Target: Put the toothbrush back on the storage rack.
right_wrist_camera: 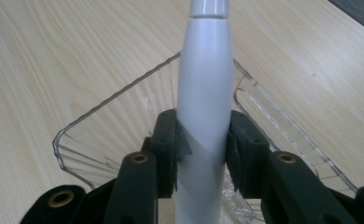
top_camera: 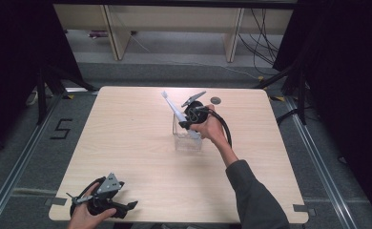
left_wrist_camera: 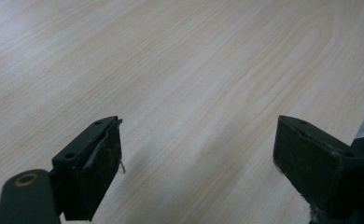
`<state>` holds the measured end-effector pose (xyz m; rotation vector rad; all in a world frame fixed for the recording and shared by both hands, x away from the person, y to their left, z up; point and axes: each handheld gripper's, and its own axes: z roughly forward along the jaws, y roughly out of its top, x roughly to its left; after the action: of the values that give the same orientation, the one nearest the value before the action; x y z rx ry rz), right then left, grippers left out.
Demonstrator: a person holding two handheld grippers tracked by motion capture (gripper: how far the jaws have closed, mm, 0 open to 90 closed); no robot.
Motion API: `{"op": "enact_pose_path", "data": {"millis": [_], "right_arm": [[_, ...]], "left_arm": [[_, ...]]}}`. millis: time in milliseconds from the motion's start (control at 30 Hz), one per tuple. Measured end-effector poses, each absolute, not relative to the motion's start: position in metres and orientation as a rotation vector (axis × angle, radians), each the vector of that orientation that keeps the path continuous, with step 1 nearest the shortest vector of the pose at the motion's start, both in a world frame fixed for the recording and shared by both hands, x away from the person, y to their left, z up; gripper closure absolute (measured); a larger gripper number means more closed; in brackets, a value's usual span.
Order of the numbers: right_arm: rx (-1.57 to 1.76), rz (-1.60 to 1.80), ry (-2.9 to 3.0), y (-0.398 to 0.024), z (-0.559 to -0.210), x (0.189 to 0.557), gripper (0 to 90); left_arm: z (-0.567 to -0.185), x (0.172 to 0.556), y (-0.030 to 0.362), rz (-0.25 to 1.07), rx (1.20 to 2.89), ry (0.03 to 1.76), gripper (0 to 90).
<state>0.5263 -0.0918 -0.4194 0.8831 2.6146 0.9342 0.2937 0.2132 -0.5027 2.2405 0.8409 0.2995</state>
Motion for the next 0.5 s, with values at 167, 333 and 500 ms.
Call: {"op": "enact_pose_path", "data": {"millis": [167,333,500], "right_arm": [[0.886,0.904,2.633,-0.0889,-0.4238,0.5277,66.9],[0.923,0.860,2.655,-0.0876,-0.4243,0.5271,66.8],[0.875,0.854,2.665,-0.0877,-0.4259,0.5285,66.8]], "left_arm": [[-0.5028,0.2938,0.2132,0.298,2.241,0.840,15.0],[-0.5028,0.2938,0.2132,0.297,2.242,0.840,15.0],[-0.5027,0.2937,0.2132,0.298,2.241,0.839,15.0]]}}
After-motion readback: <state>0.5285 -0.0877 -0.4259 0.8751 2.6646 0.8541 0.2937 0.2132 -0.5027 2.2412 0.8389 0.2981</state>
